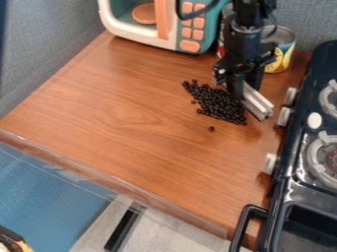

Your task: Sweep into pile

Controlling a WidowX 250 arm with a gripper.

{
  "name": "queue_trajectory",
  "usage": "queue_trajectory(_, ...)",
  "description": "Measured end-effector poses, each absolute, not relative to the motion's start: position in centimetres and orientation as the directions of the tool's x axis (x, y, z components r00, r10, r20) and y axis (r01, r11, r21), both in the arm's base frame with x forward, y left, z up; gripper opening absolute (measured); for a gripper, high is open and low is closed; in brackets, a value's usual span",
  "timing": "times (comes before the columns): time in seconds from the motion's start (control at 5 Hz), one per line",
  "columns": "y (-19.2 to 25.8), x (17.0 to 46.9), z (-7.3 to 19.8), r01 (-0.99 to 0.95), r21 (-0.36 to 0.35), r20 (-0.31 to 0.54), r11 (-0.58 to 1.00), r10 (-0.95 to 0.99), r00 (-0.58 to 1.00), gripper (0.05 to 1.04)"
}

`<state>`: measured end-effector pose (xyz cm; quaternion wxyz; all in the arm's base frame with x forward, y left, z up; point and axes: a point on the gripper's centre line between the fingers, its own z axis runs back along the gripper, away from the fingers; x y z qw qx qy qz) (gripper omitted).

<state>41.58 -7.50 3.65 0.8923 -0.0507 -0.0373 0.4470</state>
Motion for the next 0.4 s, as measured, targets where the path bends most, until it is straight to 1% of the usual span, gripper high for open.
queue_trajectory(0.4,-8.28,43.20,2.76,-0.802,-0.116,0.035,0.586,0.809,0.586,0.368)
